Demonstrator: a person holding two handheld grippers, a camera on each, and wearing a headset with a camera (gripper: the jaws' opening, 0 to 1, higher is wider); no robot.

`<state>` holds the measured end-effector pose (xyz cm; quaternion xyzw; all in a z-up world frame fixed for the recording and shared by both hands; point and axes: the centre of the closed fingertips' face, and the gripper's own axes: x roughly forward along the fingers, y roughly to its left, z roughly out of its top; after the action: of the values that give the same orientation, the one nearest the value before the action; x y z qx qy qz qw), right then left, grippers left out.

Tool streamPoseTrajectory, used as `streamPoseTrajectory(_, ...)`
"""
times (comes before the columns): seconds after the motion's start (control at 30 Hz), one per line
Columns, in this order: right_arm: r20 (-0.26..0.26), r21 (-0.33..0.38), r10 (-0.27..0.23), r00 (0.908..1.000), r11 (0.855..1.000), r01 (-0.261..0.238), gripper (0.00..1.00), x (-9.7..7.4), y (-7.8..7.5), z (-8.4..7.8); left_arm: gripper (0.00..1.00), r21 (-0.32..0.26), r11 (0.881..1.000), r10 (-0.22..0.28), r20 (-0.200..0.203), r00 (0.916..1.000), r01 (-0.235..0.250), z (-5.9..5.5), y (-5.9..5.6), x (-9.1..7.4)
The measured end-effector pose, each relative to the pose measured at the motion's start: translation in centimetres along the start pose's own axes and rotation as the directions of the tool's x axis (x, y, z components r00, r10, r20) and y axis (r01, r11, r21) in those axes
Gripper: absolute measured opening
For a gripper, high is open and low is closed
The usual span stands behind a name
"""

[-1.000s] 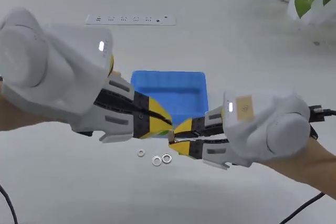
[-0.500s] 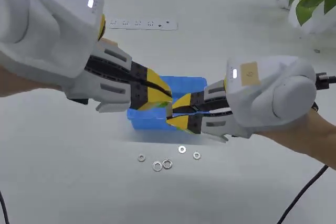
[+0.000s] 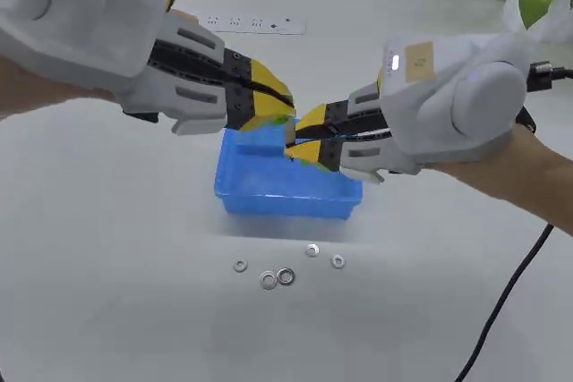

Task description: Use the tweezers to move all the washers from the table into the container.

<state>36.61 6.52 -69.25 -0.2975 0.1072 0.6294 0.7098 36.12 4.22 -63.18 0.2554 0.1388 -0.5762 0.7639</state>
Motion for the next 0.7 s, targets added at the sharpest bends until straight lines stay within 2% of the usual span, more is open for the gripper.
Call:
streamPoseTrajectory(0.1,-0.025,0.029,-0.005,0.9997,1.000,0.005,0.09,1.1,-0.9,-1.3,0.05,-0.029,1.000,-0.001,-0.003,1.0000,0.001,-1.5,1.0,0.7)
streamPoseTrajectory(0.17,-0.028,0.044,0.002,0.9996,0.999,-0.001,0.09,1.8,-1.0,-1.8,0.05,-0.088,0.996,-0.001,0.029,0.9996,0.003,-1.9,1.3,1.1)
streamPoseTrajectory(0.2,-0.039,0.048,0.007,0.9992,0.999,-0.005,0.09,2.1,-1.0,-2.2,0.05,-0.106,0.994,-0.001,0.017,0.9998,0.003,-2.6,1.6,1.3)
streamPoseTrajectory(0.27,-0.045,0.060,0.018,0.9988,0.998,-0.015,0.09,2.6,-1.0,-2.8,0.05,-0.104,0.995,-0.002,0.017,0.9999,0.004,-3.3,2.0,1.6)
streamPoseTrajectory(0.3,-0.052,0.072,0.023,0.9984,0.997,-0.019,0.10,2.9,-0.9,-3.3,0.05,-0.127,0.992,-0.001,0.014,0.9999,0.002,-3.9,2.2,1.9)
streamPoseTrajectory(0.5,-0.074,0.117,0.048,0.9961,0.992,-0.040,0.10,4.2,-0.5,-5.1,0.05,-0.181,0.983,-0.016,0.009,0.9998,0.018,-6.0,2.4,3.2)
streamPoseTrajectory(0.7,-0.092,0.139,0.059,0.9940,0.989,-0.046,0.10,4.8,-0.3,-6.3,0.05,-0.208,0.978,-0.024,0.003,0.9997,0.024,-7.0,2.3,3.9)
